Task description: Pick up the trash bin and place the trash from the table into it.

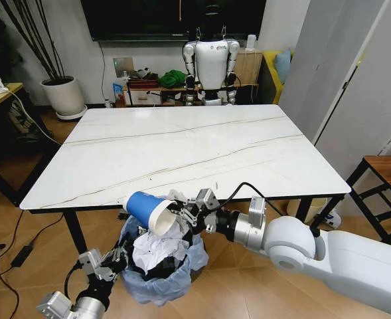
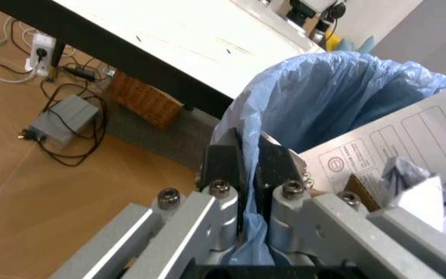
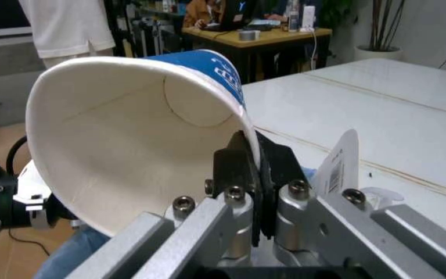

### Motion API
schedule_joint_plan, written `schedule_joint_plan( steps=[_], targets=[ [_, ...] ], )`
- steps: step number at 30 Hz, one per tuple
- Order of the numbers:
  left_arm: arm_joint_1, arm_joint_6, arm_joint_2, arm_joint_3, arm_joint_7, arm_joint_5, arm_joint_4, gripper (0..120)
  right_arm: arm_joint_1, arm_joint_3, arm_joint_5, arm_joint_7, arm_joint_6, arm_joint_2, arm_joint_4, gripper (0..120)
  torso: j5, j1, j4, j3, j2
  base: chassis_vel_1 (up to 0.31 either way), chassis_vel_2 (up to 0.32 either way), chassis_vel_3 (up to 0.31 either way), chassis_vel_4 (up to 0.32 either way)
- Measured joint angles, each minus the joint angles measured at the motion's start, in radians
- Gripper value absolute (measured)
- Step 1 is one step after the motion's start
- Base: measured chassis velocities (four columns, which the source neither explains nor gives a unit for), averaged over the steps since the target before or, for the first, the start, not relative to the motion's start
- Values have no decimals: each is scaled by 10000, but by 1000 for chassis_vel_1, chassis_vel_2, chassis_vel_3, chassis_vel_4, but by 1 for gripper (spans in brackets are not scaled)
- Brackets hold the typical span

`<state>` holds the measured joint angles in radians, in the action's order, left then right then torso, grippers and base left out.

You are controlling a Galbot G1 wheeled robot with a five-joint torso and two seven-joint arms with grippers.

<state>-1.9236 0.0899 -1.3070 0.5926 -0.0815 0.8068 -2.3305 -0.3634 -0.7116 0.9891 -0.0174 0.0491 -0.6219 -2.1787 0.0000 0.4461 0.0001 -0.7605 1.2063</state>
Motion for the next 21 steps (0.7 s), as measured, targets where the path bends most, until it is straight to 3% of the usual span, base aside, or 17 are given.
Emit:
schedule_joint_plan(
  steps=[8, 21],
  targets=[
    [-6, 0, 25, 70, -24, 82, -46, 0, 34, -78, -65, -4, -72, -51, 48, 1, 0, 0, 0, 0, 0, 0, 0, 0, 0],
    [17, 0, 7, 75, -51, 104, -13, 0, -59, -136, -198, -1, -189, -8, 64, 47, 0, 0, 0, 0, 0, 0, 0, 0, 0]
  ],
)
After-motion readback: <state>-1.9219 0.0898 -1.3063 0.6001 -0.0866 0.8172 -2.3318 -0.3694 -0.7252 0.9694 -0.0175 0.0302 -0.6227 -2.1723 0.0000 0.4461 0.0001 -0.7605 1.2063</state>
